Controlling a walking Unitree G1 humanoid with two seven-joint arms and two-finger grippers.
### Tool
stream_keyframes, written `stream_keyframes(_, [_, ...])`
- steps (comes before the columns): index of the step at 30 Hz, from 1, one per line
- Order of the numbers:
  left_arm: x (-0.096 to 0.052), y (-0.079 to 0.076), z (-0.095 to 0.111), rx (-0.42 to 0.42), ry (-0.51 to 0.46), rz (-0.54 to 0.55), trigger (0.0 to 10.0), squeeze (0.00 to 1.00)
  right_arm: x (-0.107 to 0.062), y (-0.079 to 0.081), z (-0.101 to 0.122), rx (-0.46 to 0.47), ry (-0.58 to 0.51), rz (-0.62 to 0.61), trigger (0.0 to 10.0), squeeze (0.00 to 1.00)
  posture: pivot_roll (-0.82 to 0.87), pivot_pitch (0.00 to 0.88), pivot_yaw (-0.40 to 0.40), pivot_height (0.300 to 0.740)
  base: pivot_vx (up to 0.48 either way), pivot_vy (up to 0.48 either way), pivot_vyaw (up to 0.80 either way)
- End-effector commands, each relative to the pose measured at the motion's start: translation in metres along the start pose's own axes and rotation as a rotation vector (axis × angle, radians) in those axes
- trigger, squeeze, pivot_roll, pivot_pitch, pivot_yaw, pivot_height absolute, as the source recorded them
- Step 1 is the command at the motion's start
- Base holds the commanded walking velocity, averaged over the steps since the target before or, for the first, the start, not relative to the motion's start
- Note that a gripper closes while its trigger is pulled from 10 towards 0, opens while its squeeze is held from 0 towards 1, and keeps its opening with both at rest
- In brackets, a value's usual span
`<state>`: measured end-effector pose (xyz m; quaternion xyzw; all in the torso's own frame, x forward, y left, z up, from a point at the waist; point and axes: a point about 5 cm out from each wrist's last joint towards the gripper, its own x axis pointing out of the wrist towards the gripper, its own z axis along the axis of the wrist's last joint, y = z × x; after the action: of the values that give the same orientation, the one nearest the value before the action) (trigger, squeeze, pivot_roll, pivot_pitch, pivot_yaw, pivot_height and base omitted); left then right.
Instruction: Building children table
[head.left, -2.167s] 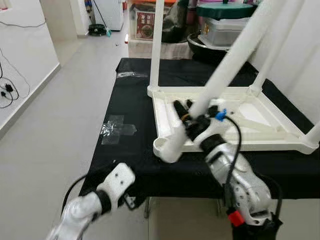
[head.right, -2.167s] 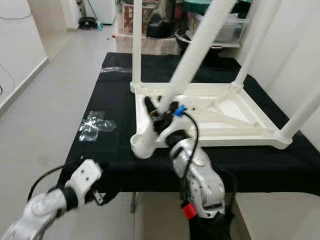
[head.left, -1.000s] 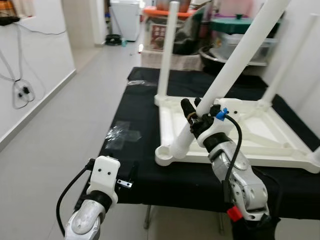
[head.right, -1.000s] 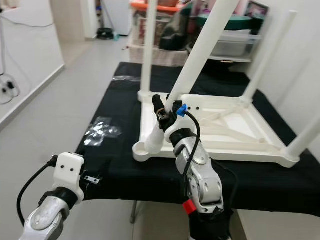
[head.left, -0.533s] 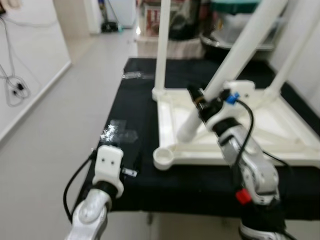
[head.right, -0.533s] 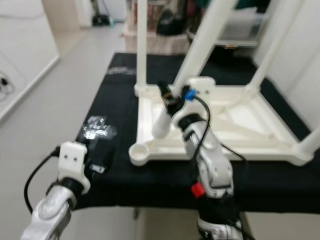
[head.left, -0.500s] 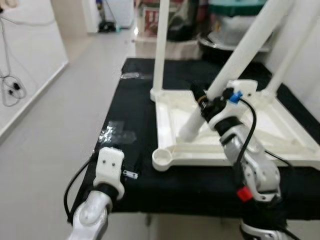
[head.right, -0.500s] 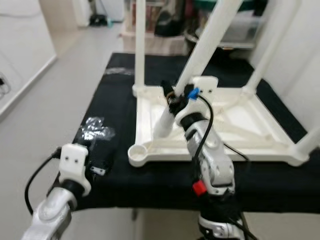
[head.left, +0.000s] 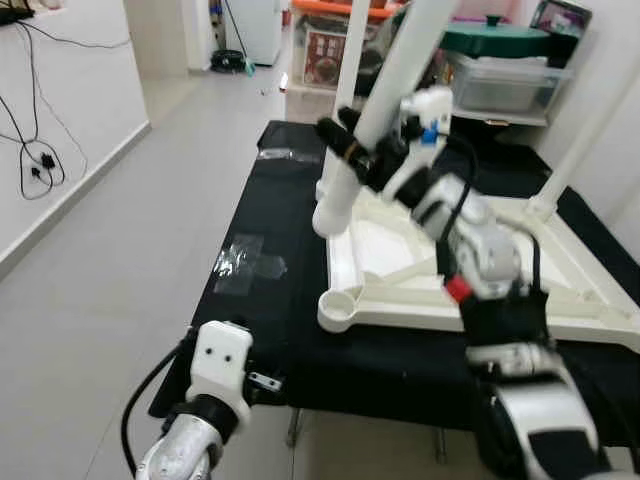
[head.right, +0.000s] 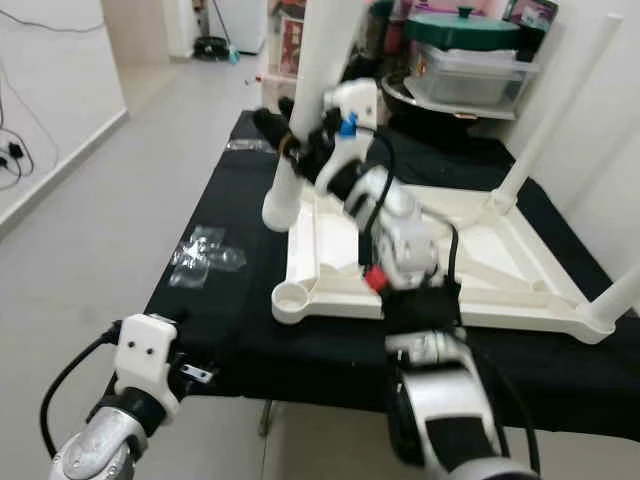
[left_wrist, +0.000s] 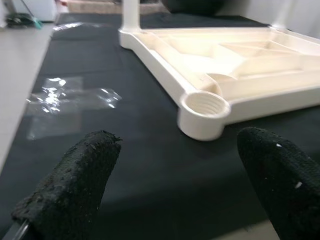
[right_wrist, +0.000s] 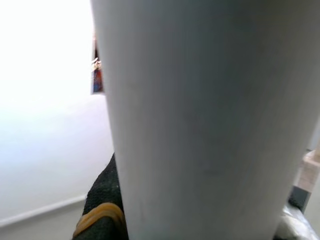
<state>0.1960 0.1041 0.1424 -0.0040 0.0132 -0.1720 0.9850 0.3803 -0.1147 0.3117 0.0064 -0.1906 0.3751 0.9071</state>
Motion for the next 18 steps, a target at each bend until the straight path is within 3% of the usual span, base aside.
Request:
stream_keyframes(1, [-0.005, -0.006, 0.004, -0.015, 0.004, -0.027, 10.0, 0.00, -0.003, -0.009, -0.002, 0.011, 0.016, 0.039, 10.0, 0.00, 0.12, 0.089, -0.119, 0.740, 0.000, 0.000, 0.00])
stream_keyframes(5, [-0.012, -0.009, 0.005, -0.026, 0.017, -0.044, 10.0, 0.00, -0.009, -0.013, -0.008, 0.028, 0.072, 0.160, 10.0, 0.00, 0.13, 0.119, -0.119, 0.740, 0.000, 0.000, 0.00])
stream_keyframes(9, [-0.021, -0.011, 0.007, -0.024, 0.037, -0.063, 10.0, 0.00, -0.025, -0.013, -0.027, 0.053, 0.209, 0.373, 10.0, 0.00, 0.14, 0.145, -0.112, 0.740, 0.000, 0.000, 0.00])
stream_keyframes(18, [-0.033, -0.011, 0.008, -0.026, 0.069, -0.059, 10.0, 0.00, -0.039, -0.014, -0.031, 0.187, 0.171, 0.551, 10.0, 0.00, 0.17, 0.150, -0.097, 0.740, 0.000, 0.000, 0.00])
